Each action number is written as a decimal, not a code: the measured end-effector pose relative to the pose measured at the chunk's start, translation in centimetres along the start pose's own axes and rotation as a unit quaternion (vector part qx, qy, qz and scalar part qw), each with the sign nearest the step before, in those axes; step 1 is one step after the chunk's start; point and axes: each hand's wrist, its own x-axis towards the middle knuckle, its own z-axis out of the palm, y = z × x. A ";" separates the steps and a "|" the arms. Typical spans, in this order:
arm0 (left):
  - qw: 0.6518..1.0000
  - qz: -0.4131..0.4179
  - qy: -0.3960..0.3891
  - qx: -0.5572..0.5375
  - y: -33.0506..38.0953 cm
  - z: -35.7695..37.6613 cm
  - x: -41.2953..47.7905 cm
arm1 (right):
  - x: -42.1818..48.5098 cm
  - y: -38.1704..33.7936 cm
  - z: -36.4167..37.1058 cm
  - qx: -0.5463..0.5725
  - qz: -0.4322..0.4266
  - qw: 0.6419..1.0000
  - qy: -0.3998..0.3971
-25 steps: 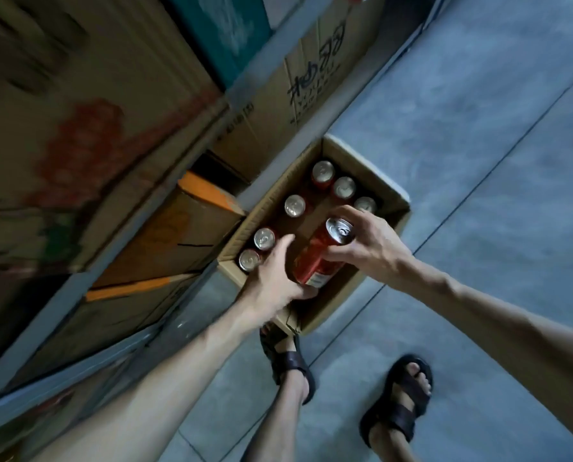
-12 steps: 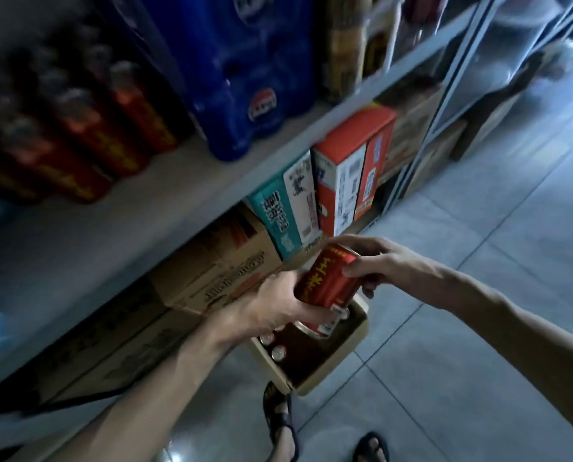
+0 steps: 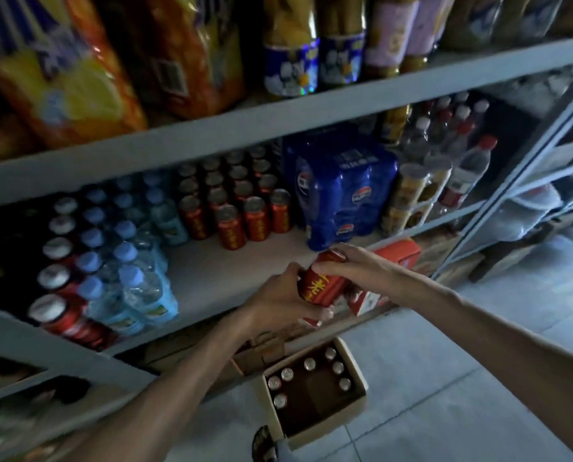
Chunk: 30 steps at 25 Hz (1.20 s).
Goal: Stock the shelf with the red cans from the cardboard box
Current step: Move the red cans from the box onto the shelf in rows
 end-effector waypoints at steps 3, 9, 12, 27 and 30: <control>0.990 0.038 -0.087 -0.104 0.1 -4.1 -1.0 | 1.8 -3.9 -0.2 -0.027 -0.004 1.000 0.013; 0.989 0.047 -0.042 -0.131 -3.6 -8.5 -0.5 | 6.5 -8.1 1.2 -0.078 -0.055 0.994 -0.061; 0.995 0.032 0.063 -0.063 -6.1 -9.2 0.1 | 9.5 -8.5 2.9 -0.143 -0.074 0.984 -0.078; 0.905 -0.247 0.069 0.339 -15.0 -7.9 1.9 | 23.9 -10.6 13.3 -0.452 -0.265 0.843 0.122; 0.904 -0.235 0.064 0.351 -13.9 -9.2 1.9 | 25.6 -11.3 14.3 -0.516 -0.272 0.802 0.130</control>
